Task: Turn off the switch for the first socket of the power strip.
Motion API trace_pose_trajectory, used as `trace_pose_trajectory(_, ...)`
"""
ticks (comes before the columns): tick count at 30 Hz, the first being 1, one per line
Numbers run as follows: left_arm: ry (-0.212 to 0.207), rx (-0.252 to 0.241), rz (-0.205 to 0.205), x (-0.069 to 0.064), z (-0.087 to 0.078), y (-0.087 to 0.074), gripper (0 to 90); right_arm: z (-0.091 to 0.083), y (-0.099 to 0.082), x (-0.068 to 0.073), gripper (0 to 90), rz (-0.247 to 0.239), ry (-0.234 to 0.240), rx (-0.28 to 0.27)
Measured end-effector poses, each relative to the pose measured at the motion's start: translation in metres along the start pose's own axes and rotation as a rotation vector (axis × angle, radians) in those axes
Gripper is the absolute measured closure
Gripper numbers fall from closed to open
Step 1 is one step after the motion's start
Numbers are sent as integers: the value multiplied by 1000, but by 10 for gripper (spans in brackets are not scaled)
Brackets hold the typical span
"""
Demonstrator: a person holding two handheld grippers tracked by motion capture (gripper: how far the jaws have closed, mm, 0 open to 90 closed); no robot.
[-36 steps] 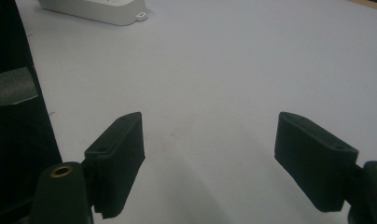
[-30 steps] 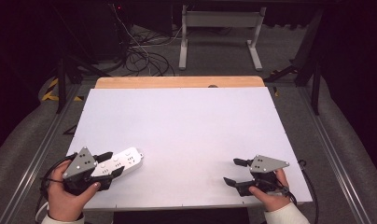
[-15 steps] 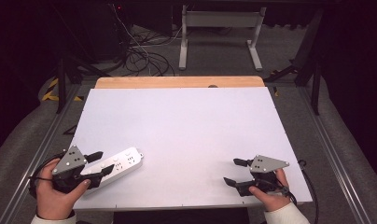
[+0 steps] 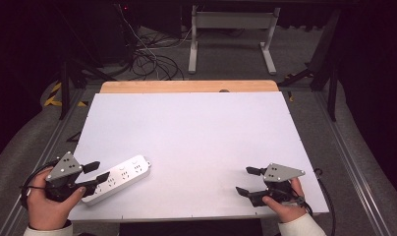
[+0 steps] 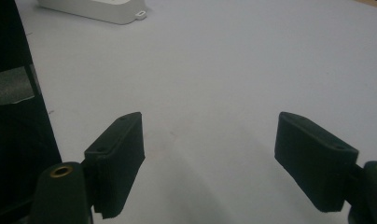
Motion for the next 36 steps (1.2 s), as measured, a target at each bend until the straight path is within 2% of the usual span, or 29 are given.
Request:
trace_pose_trajectory(8,6,25,-11,6,-3,-2,554,0,0,0,245,-1,2,2)
trace_pose_trajectory(10,-1,32,-12,8,-3,-3,629,0,0,0,245,-1,2,2)
trace_pose_trajectory(11,-5,42,-21,8,-3,-3,629,0,0,0,245,-1,2,2)
trace_pose_trajectory(12,-5,52,-18,10,-3,-3,710,0,0,0,245,-1,2,2)
trace_pose_trajectory(17,6,114,-36,14,-2,-4,898,1,0,0,245,0,0,4)
trace_pose_trajectory(18,20,153,-45,14,-1,-3,899,1,0,0,245,-1,1,5)
trace_pose_trajectory(19,28,174,-30,16,0,-2,899,1,0,0,245,-1,0,6)
trace_pose_trajectory(20,31,194,-39,16,1,-2,900,1,0,0,245,-1,1,7)
trace_pose_trajectory(23,38,218,-45,19,5,-2,900,2,0,1,245,-1,2,7)
trace_pose_trajectory(26,31,253,-76,23,10,-3,900,2,0,1,245,-2,2,9)
trace_pose_trajectory(29,47,296,-96,30,16,-4,900,2,0,1,245,0,3,8)
trace_pose_trajectory(36,48,336,-113,35,23,-5,900,3,-1,1,245,-1,6,11)
Point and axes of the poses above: each handheld gripper's, and its own axes: z roughly forward along the jaws, y roughly out of its top, x roughly to its left, the point moved 1 cm from there along z, roughly forward along the jaws, and after that the axes turned 13 degrees about -z, right-handed, at the moved point
